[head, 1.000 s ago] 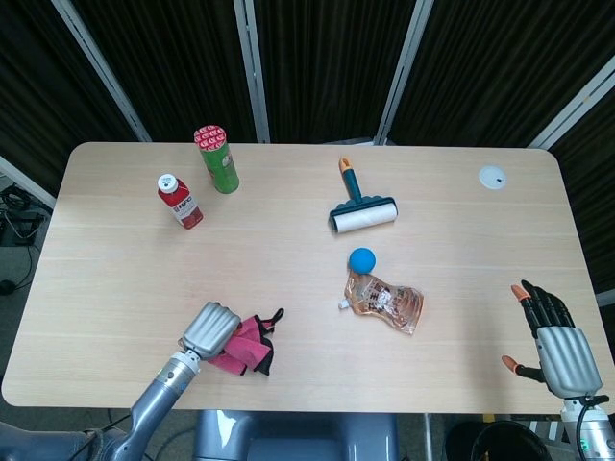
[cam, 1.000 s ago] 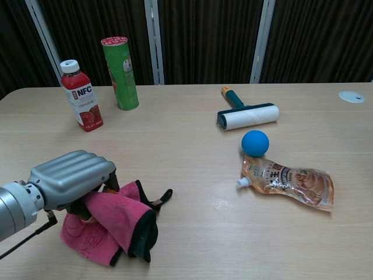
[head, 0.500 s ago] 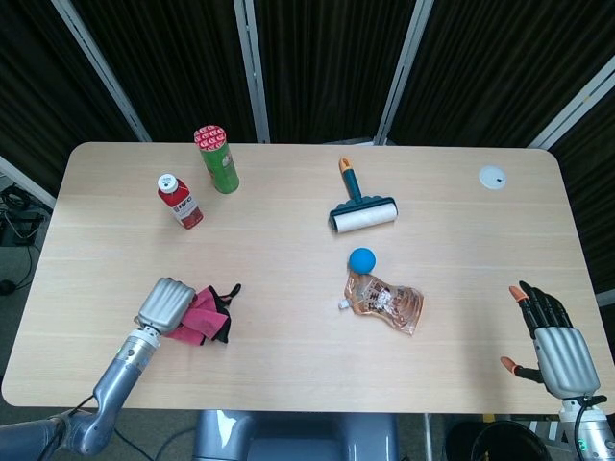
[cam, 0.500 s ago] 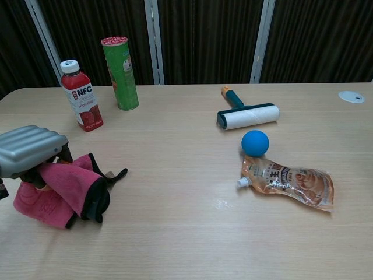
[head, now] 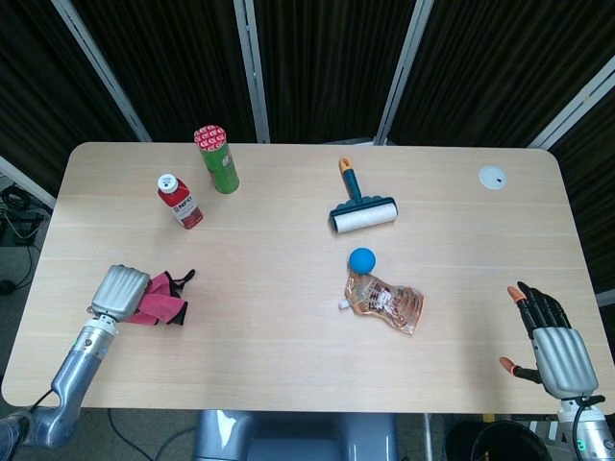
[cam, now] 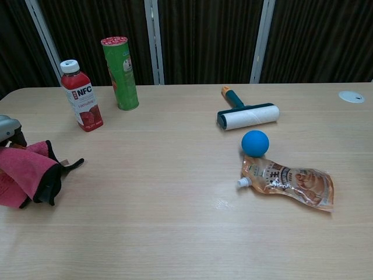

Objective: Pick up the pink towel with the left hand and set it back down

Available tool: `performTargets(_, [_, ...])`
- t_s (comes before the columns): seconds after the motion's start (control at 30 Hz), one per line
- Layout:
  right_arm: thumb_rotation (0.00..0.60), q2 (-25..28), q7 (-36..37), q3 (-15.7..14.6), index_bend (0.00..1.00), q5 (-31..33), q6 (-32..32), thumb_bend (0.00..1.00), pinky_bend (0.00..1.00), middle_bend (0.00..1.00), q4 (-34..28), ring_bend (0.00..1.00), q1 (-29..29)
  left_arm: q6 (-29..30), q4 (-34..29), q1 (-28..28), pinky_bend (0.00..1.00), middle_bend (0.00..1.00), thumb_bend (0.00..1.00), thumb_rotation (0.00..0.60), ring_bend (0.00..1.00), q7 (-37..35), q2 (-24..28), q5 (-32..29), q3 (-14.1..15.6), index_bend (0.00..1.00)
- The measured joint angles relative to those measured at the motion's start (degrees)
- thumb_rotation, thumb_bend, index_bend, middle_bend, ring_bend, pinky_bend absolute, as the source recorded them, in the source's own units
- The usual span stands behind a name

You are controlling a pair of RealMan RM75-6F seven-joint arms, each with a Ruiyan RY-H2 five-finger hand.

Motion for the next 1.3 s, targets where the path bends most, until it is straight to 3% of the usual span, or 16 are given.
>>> performTargets(0.33, [0.6, 0.0, 0.1, 0.0, 0.0, 0.0, 0.1, 0.06, 0.08, 0.0, 0.0, 0.0, 0.0, -0.3, -2.1, -0.4, 0.58, 0.68, 0.47, 0.6, 0.6, 0.0, -2.3, 1.7, -0.6, 0.88])
performTargets(0.87, [0.6, 0.4, 0.9, 0.1, 0.0, 0.0, 0.7, 0.06, 0.08, 0.0, 0.0, 0.0, -0.4, -0.1, -10.2, -3.9, 0.58, 0.68, 0.47, 0.6, 0.6, 9.9, -15.3, 4.8, -1.9, 0.88])
performTargets(1.07, [0.6, 0.7, 1.5, 0.0, 0.0, -0.1, 1.2, 0.06, 0.08, 0.0, -0.2, 0.0, -0.7, -0.5, -8.9, -5.3, 0.58, 0.68, 0.47, 0.6, 0.6, 11.6, -19.9, 4.4, -3.3, 0.88])
performTargets(1.3, [0.6, 0.9, 2.1, 0.1, 0.0, 0.2, 1.0, 0.06, 0.08, 0.0, -0.2, 0.0, -0.7, -0.8, -4.6, -6.0, 0.58, 0.68, 0.47, 0.6, 0.6, 11.0, -20.0, 3.7, -4.6, 0.88])
